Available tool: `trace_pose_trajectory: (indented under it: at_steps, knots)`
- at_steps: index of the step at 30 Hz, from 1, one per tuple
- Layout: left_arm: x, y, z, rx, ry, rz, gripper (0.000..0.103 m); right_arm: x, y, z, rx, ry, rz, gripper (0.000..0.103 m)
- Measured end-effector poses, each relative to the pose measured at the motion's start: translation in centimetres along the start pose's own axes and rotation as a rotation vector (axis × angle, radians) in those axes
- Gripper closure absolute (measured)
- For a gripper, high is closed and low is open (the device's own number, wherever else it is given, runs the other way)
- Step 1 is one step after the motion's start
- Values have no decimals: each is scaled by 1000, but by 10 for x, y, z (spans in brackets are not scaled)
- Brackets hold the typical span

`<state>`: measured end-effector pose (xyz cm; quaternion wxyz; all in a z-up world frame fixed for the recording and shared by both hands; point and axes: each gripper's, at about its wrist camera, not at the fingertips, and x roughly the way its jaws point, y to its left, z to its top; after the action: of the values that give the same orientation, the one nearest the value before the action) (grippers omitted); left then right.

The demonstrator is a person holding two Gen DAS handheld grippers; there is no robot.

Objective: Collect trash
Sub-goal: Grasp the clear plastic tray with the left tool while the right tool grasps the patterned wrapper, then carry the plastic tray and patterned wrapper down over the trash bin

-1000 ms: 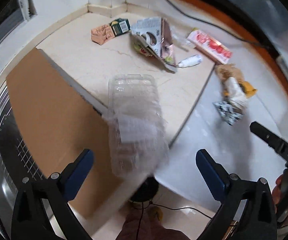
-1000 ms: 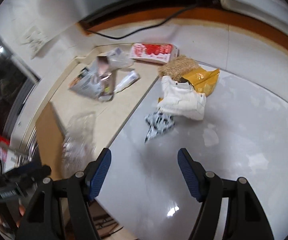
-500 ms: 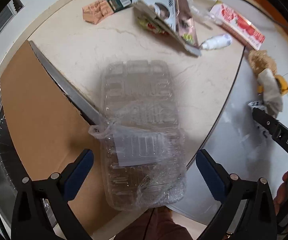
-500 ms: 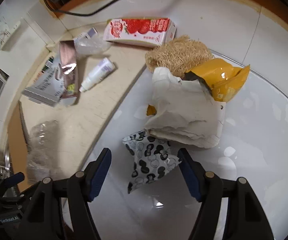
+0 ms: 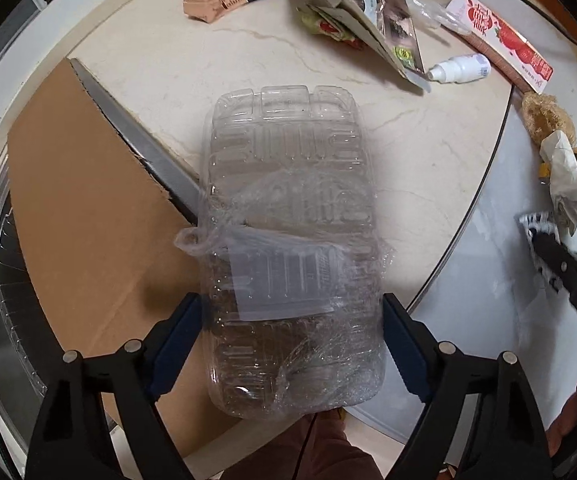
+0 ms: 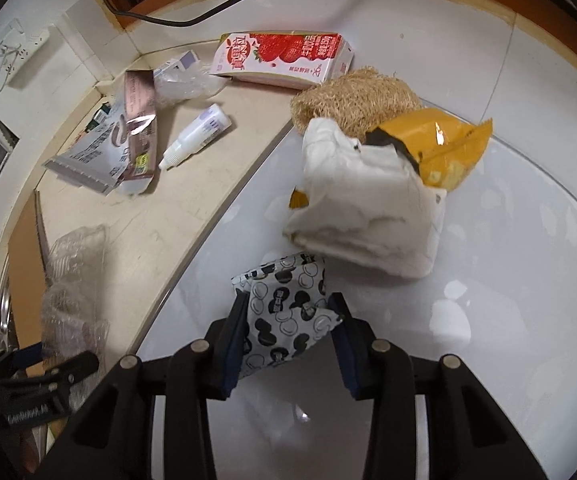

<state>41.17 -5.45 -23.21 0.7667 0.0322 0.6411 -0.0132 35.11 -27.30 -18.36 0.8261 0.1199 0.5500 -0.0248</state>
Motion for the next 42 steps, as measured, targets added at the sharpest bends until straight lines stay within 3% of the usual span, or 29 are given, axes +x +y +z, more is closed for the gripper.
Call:
trace_pose_trajectory:
  at_steps: [13, 29, 42]
  knots:
    - [-54, -8, -26, 41, -126, 18, 19, -44, 1, -31, 0, -18, 88, 64]
    - [-138, -7, -122, 51, -235, -40, 19, -113, 16, -90, -63, -34, 205, 64]
    - [-165, -16, -225, 73, -268, -40, 19, -159, 22, -163, -173, -13, 277, 64]
